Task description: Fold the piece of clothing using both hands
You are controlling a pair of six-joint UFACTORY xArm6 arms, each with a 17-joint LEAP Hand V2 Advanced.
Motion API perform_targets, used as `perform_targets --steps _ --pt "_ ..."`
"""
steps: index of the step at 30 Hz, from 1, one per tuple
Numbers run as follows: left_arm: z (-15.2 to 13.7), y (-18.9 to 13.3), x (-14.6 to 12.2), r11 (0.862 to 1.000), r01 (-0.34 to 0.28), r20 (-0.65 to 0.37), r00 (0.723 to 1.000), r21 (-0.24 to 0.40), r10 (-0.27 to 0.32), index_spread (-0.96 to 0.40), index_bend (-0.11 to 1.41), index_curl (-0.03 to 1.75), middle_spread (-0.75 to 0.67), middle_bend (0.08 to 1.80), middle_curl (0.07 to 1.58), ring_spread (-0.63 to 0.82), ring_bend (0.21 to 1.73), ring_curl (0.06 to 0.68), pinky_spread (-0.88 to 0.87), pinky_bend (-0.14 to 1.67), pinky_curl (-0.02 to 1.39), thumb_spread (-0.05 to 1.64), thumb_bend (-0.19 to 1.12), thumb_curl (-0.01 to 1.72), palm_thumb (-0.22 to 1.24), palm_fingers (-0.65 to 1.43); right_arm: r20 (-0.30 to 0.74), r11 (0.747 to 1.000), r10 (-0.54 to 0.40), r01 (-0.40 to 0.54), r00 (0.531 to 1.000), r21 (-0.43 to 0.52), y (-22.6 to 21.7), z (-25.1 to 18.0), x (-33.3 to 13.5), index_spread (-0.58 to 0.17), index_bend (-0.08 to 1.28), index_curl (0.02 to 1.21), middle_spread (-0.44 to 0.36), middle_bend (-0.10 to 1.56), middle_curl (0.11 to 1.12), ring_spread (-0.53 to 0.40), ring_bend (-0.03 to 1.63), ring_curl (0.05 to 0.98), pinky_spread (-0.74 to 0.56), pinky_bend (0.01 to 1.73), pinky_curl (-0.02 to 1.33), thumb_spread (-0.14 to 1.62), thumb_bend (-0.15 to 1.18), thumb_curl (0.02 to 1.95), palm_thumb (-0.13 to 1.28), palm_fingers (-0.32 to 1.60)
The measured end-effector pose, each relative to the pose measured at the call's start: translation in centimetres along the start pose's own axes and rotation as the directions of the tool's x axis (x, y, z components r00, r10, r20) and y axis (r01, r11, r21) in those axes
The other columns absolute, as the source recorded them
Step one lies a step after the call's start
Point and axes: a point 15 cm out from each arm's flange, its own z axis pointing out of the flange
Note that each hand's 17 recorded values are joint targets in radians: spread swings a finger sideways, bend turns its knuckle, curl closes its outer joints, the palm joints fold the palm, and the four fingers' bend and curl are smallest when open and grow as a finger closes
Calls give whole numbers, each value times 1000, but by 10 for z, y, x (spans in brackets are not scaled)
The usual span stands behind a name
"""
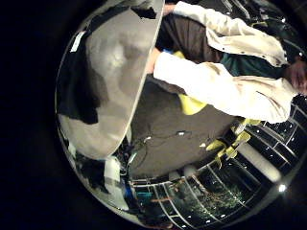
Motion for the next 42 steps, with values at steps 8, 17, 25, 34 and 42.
perform_targets --steps 8,17,25,34,42 --pt "6 0 2 1000 -4 -5 1000 -13 4 -67 183 576 156 179 407 137 699 283 213 362 419 1146 -18 383 569 143 -15 991 -11 9 1000 -137 3 41 -2 -255 136 328 1 334 369 51 674 322 336 496 412 1034 -30 333 442 162" --pt "9 3 -1 1000 -6 -2 1000 -21 6 -63 185 522 147 177 375 141 677 270 223 348 401 1155 -18 376 570 164 -57 978 -47 35 997 -204 1 56 -9 -240 169 286 -109 434 403 -181 942 379 12 677 422 1020 -10 348 533 591" --pt "23 8 5 1000 -14 -7 1000 -25 14 -62 187 492 145 179 355 142 662 262 224 338 388 1159 -19 369 570 179 -56 983 -24 13 998 -182 6 48 -1 -370 627 514 -204 899 617 -244 1136 502 -275 966 556 1057 74 438 841 1294" --pt "58 10 17 1000 -14 -36 999 -18 13 -54 184 469 132 184 348 144 654 256 220 326 377 1174 -20 359 552 195 -48 994 52 -57 997 -95 34 9 34 -358 943 743 -193 1174 776 -249 1323 636 -257 1191 748 1146 121 549 1005 1051" --pt "50 7 26 1000 -22 -63 998 23 23 -60 187 453 106 189 349 138 641 249 206 316 370 1182 -17 355 547 223 -83 998 58 -57 995 13 51 -48 29 -349 995 830 -184 1246 831 -248 1379 703 -235 1225 859 1168 86 598 1012 962"
